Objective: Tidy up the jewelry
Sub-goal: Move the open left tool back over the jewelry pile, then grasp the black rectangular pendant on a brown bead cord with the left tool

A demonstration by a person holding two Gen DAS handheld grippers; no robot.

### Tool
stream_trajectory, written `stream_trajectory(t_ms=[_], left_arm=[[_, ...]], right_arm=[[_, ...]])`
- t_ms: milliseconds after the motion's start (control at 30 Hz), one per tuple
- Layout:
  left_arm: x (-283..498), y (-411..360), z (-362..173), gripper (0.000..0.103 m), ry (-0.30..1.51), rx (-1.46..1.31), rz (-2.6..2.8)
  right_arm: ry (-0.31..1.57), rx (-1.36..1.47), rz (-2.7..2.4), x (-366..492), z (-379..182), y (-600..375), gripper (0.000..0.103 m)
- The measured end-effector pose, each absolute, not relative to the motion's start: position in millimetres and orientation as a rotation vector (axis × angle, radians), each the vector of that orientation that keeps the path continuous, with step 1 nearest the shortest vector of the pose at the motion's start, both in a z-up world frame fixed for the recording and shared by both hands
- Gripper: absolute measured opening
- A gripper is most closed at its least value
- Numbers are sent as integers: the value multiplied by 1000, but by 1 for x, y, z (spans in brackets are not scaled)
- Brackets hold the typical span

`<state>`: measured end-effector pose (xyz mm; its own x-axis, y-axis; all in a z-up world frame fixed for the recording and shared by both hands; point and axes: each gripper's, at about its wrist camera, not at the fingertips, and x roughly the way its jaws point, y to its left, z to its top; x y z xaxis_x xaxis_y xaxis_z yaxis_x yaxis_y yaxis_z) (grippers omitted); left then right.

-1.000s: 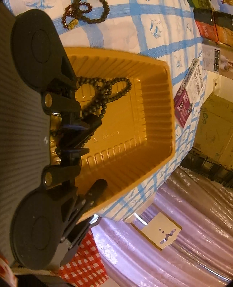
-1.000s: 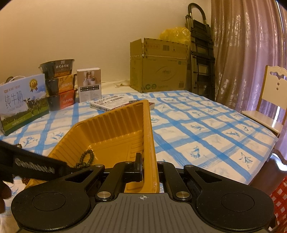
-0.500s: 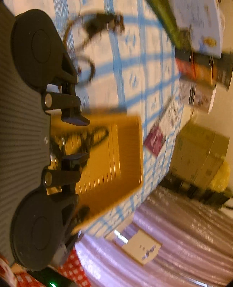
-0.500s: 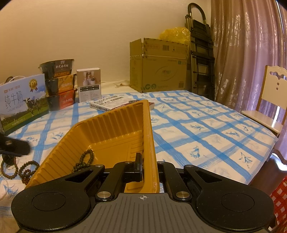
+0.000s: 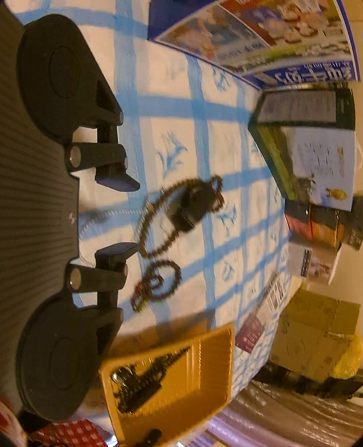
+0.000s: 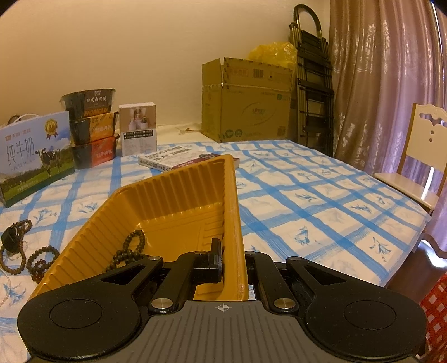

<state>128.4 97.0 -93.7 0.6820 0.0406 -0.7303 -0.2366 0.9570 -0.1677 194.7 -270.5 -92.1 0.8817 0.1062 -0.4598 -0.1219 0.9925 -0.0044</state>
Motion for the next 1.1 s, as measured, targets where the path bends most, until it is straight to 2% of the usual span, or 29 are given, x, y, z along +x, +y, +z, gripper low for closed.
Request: stream_trajectory(t_ms=[600,800,1067,1100], left_arm=[[136,87,-104,39,818,-198,145],[160,86,-104,47,796,-191,148],[198,88,-110,51,777,-194,187],[202,89,-111,54,776,-196,194]], right_arm=[[479,-34,119,194,-95,-272,4],[481,-34,118,194,-95,-273,4],[480,-34,119,194,-95,-272,4],[480,-34,119,194,-95,-272,4]])
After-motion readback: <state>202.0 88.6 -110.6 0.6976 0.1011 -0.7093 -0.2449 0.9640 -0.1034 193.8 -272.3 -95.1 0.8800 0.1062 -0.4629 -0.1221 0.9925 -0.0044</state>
